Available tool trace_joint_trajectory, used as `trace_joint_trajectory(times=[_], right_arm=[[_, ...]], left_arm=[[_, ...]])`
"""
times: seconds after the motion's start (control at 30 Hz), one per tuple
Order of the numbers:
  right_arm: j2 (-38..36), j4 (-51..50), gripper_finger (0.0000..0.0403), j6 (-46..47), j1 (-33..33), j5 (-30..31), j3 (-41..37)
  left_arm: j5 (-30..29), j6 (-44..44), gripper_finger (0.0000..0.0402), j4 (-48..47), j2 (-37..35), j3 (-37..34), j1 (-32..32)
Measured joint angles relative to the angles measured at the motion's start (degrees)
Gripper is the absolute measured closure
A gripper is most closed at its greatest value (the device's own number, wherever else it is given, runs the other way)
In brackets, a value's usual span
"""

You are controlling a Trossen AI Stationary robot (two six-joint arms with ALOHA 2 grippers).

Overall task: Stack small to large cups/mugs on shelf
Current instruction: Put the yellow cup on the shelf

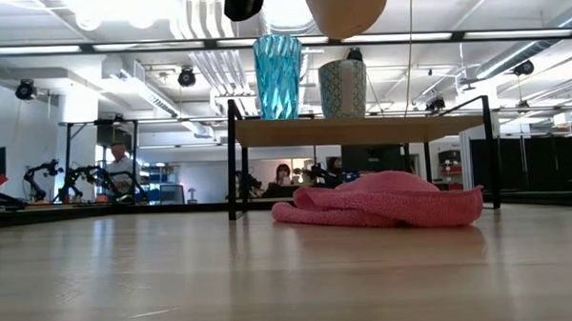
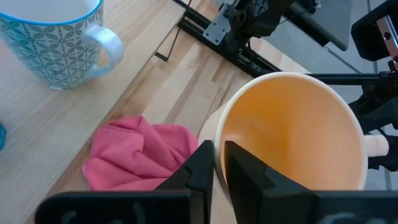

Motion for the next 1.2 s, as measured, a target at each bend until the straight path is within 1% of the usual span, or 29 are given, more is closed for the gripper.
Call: trace_joint_trajectory(times=[0.4, 0.67, 0.9, 1.03, 1.2], right_arm=[[-1.4, -1.9, 0.0359, 0.2, 0.0, 0.2, 0.0], [-2.3, -3.3, 0.036, 1.4, 0.5, 0.5, 0.0], [-3.2, -6.4, 0.036, 4.3, 0.8, 0.9, 0.0], [-3.5, -7.3, 0.036, 4.5, 1.0, 1.2, 0.0], [-4.1, -7.7, 0.036, 4.5, 1.0, 1.7, 0.0]], left_arm=[[-0.2, -0.2, 0.0378, 0.7, 0.0, 0.0, 0.0], [-0.3, -0.2, 0.0378, 3.7, -0.1, 0.1, 0.1], [-0.4, 1.1, 0.0378, 8.1, -0.2, 0.4, 0.5], [-0.2, 1.3, 0.0378, 8.7, -0.2, 0.4, 0.9], [0.0, 4.1, 0.0378, 9.1, -0.3, 0.4, 1.1]])
